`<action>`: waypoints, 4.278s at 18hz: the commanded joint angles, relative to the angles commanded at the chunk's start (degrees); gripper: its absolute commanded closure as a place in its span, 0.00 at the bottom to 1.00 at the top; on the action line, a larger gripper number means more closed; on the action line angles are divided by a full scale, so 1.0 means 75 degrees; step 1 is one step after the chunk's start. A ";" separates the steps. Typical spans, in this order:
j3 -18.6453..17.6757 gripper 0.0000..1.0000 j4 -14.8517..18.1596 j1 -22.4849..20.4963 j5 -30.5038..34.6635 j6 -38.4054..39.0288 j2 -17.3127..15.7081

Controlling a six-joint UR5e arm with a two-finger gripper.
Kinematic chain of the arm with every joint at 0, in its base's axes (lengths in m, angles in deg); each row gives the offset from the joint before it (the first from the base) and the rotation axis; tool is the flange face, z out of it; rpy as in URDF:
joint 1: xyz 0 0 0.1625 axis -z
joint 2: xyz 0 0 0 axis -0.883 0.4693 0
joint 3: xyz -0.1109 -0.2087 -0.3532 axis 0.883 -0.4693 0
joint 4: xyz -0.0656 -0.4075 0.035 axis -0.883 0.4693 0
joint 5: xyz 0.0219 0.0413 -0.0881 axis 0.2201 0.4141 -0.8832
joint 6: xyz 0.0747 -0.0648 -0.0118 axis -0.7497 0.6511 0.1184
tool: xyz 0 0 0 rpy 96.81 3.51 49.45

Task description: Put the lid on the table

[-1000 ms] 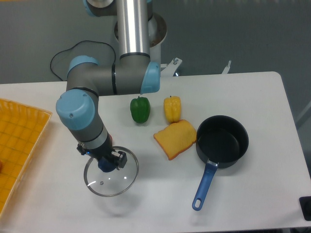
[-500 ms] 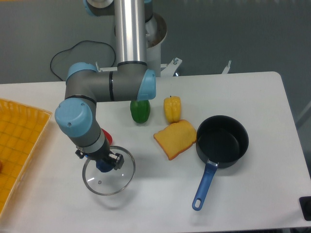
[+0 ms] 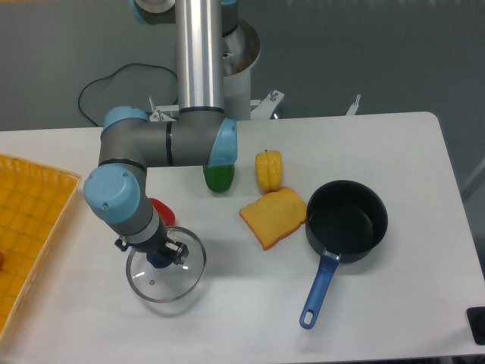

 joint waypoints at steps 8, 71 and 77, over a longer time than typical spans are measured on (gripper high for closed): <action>0.0059 0.47 -0.0012 0.0000 -0.0012 0.0047 0.0105; 0.0199 0.00 0.0058 0.0012 0.0375 -0.1978 -0.0351; 0.0152 0.00 0.0539 -0.0210 0.0539 -0.3606 -0.0796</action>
